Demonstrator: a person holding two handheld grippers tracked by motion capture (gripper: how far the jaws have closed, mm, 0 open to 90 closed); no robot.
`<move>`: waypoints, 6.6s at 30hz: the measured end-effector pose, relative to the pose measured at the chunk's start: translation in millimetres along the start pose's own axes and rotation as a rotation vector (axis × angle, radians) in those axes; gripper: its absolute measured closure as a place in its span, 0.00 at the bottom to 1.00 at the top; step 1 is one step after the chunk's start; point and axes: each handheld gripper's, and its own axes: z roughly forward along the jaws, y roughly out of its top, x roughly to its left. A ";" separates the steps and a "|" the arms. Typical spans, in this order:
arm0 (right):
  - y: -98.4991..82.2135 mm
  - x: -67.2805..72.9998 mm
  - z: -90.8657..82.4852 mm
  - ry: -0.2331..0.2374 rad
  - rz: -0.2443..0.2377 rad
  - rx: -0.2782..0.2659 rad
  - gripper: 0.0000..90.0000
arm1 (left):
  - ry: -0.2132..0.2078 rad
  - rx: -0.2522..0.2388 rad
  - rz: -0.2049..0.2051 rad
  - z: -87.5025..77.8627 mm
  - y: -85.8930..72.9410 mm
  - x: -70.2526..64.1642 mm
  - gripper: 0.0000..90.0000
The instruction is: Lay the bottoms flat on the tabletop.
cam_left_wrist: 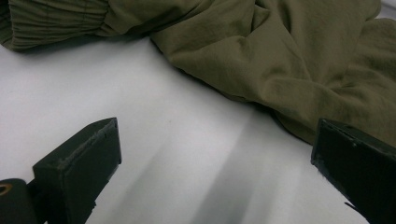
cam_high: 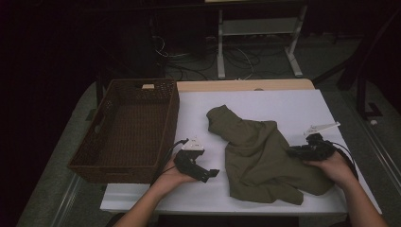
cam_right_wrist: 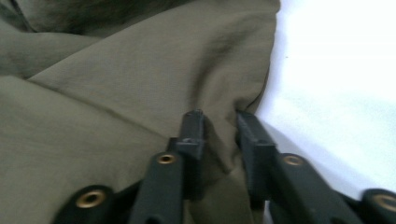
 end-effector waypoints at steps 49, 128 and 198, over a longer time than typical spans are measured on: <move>12.9 84.5 -7.1 0.225 -0.261 -0.012 0.62 | 0.003 -0.006 -0.006 -1.7 0.1 0.4 0.01; 98.6 20.3 82.9 0.033 -0.036 -0.165 0.97 | 0.000 0.006 -0.006 2.7 -0.1 -0.2 0.01; 54.4 -59.8 9.5 -0.263 0.162 -0.220 0.65 | -0.002 0.013 -0.006 4.5 -0.2 -0.3 0.01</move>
